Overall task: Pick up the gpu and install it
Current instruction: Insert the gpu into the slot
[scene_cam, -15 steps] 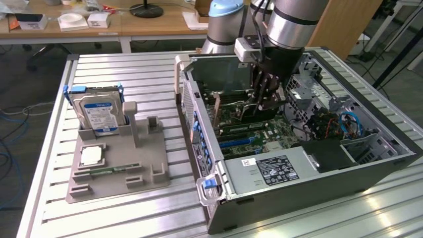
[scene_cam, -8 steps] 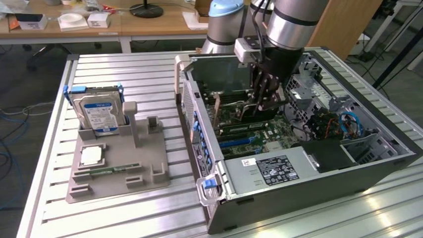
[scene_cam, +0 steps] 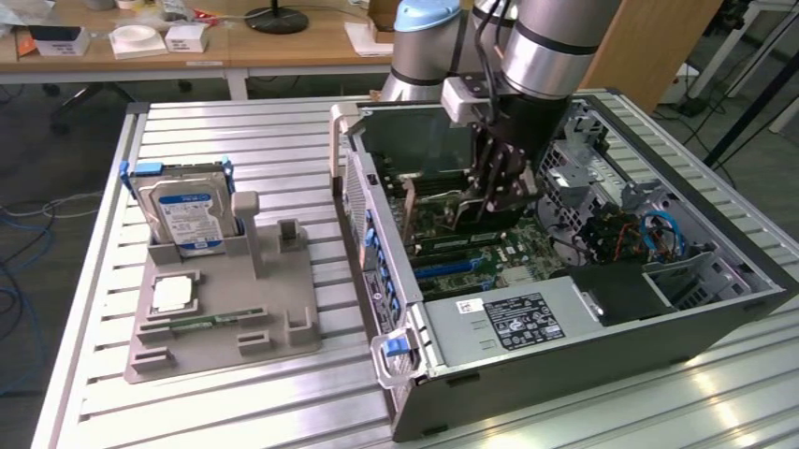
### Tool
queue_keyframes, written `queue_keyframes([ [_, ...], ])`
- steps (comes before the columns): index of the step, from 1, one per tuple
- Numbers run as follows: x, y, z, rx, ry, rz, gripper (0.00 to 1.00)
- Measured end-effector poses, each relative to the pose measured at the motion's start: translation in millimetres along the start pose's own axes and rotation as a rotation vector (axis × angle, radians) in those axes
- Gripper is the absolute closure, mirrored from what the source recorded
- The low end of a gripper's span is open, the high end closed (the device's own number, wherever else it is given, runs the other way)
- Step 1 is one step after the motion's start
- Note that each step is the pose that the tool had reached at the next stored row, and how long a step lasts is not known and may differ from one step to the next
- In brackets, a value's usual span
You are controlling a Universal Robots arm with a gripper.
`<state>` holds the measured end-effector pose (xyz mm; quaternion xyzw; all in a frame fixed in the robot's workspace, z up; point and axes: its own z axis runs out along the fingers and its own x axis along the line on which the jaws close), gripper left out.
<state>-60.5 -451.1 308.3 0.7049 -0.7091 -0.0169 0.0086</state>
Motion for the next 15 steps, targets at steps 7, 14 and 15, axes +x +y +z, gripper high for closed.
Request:
queue_keyframes([
  [7,0.5,0.0,3.9,-0.0001,0.0022,0.000,0.74],
  [14,1.8,-0.2,7.2,-0.0004,0.0064,0.000,0.74],
  [15,2.0,-0.3,7.6,-0.0006,0.0079,0.000,0.74],
])
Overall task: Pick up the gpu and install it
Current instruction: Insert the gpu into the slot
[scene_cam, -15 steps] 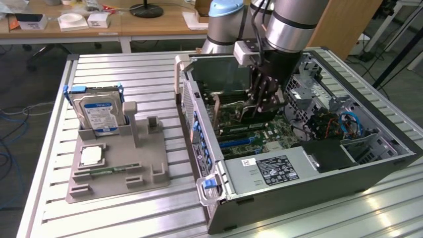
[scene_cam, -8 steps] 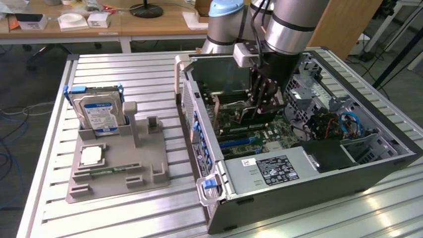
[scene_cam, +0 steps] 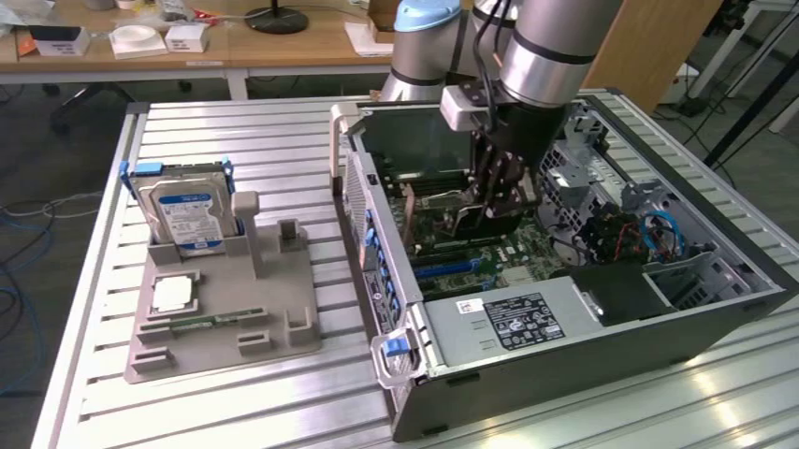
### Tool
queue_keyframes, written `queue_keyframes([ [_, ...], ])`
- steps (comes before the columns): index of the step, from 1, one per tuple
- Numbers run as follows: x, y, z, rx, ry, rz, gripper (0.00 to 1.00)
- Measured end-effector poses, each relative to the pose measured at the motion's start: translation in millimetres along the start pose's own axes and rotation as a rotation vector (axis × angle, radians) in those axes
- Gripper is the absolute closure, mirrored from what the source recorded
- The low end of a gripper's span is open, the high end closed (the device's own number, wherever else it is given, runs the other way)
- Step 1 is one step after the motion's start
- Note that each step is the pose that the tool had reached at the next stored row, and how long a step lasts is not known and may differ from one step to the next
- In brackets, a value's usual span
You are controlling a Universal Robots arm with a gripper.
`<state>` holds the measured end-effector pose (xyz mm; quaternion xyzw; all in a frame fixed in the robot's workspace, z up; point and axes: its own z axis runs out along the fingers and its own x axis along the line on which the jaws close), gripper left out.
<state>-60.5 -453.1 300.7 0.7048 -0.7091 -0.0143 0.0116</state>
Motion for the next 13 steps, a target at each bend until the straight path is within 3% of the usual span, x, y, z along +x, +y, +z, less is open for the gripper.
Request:
queue_keyframes([
  [13,1.9,-0.3,8.3,-0.0007,0.0109,0.000,0.74],
])
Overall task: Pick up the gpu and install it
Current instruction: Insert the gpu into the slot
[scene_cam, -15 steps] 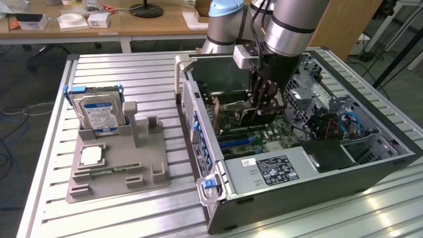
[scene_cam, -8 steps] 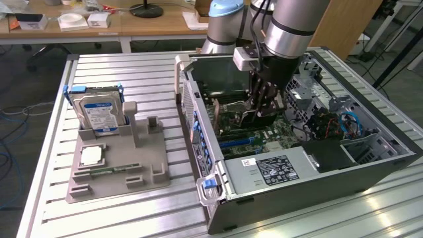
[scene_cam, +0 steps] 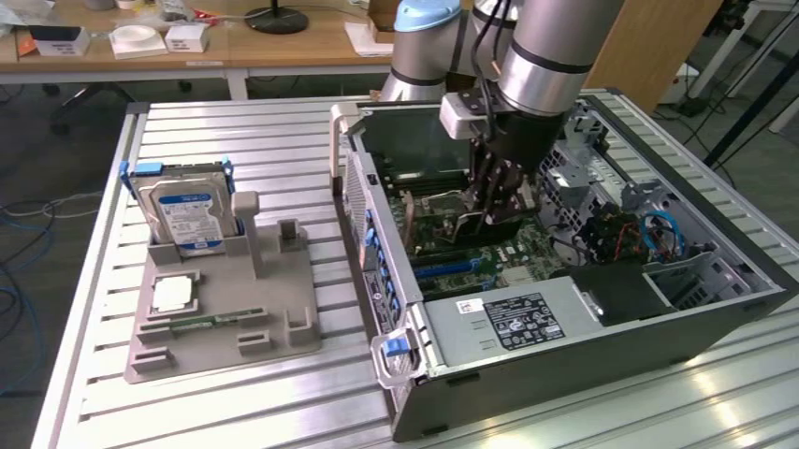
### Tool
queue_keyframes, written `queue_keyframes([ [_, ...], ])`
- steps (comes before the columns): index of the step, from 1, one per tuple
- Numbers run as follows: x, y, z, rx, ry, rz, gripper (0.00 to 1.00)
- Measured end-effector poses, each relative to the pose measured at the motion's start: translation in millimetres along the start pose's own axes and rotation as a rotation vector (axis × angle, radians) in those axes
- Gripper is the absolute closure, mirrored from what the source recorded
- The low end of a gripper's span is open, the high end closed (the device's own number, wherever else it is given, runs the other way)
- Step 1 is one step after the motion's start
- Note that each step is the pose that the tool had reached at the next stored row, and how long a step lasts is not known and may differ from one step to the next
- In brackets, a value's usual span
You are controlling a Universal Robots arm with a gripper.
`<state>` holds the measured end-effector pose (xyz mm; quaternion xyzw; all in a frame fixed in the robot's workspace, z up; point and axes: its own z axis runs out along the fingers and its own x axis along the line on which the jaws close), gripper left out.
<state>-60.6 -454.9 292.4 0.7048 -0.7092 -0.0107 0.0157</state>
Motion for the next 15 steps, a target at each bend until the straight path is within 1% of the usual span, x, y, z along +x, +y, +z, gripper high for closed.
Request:
queue_keyframes([
  [6,0.0,0.2,5.4,-0.0001,0.0027,0.000,0.74],
  [8,0.0,0.2,7.4,-0.0001,0.0029,0.000,0.74],
  [15,0.0,0.3,7.9,0.0000,0.0031,0.000,0.74],
])
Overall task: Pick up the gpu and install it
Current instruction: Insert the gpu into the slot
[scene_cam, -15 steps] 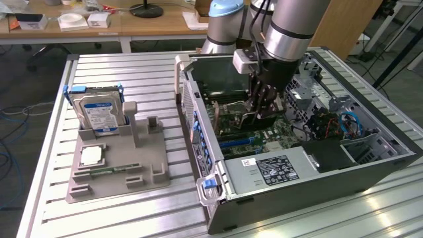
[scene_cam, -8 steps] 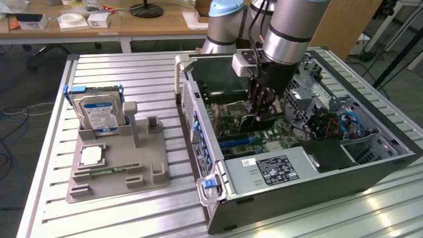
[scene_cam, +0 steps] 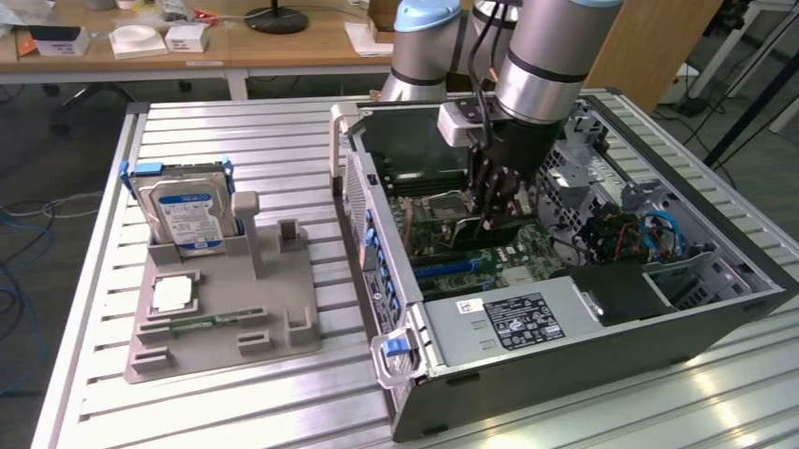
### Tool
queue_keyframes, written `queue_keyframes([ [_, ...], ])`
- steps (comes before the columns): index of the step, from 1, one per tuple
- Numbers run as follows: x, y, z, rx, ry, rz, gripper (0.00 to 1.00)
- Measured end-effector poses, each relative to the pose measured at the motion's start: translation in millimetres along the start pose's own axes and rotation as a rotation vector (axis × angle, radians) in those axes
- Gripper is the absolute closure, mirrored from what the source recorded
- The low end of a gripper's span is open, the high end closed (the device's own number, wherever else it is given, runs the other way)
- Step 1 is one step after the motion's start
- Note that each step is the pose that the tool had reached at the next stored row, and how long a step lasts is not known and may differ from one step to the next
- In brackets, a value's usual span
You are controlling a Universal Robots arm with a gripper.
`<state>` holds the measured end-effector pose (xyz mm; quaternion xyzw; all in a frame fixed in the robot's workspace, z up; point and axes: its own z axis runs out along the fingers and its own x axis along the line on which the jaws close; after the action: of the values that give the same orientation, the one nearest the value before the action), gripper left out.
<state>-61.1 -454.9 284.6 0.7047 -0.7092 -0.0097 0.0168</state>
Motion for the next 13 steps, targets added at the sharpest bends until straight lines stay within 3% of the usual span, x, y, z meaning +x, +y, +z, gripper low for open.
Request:
queue_keyframes([
  [7,0.0,8.4,3.7,0.0001,-0.0002,0.000,0.74],
  [13,-0.1,8.9,10.9,0.0000,0.0000,0.000,0.74],
])
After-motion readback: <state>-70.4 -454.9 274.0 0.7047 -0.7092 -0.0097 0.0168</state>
